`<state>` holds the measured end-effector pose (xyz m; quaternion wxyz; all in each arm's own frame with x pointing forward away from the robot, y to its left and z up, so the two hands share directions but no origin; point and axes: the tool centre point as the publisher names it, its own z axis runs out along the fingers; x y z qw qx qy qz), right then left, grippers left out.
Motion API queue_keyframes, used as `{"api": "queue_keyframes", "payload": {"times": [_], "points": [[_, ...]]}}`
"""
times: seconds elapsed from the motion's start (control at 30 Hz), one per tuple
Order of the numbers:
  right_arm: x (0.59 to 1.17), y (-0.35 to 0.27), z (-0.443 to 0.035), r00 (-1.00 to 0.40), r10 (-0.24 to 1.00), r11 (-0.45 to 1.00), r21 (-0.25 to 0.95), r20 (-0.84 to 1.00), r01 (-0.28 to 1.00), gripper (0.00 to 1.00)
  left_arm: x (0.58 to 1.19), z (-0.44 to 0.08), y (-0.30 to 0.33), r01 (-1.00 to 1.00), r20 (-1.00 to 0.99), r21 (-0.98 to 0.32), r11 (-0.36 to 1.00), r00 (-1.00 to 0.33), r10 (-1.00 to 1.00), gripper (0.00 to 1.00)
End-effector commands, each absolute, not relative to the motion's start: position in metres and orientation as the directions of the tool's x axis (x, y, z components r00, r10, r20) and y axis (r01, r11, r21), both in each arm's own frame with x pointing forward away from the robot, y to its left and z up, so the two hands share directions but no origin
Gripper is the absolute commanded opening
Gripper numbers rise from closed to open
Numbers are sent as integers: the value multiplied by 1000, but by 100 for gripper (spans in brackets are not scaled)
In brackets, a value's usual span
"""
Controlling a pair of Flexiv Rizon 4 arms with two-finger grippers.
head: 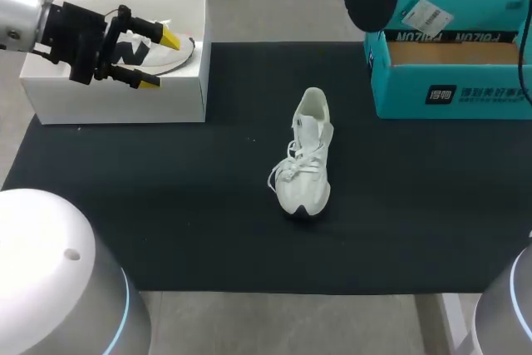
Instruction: Take the shoe out of the shoebox, open the shoe tongue, remove and reinsert the insole, then place the shoe into the shoebox
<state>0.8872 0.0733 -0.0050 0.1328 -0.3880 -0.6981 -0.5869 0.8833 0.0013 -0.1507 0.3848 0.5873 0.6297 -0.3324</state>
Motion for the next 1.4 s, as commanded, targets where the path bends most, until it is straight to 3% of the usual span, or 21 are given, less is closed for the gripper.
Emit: {"api": "queue_keyframes", "payload": {"times": [0.03,0.43,0.73,1.4], "points": [[886,74,-6,-662,390,8,716,640,698,0,884,-150,1,996,-873,33,88,-14,487,100],[886,74,-6,-662,390,8,716,640,698,0,884,-150,1,996,-873,33,88,-14,487,100],[905,97,-19,-726,359,-196,808,587,556,0,884,-150,1,996,-873,33,88,-14,487,100],[911,108,-90,-683,288,-228,741,671,632,0,884,-150,1,996,-873,33,88,-14,487,100]]}}
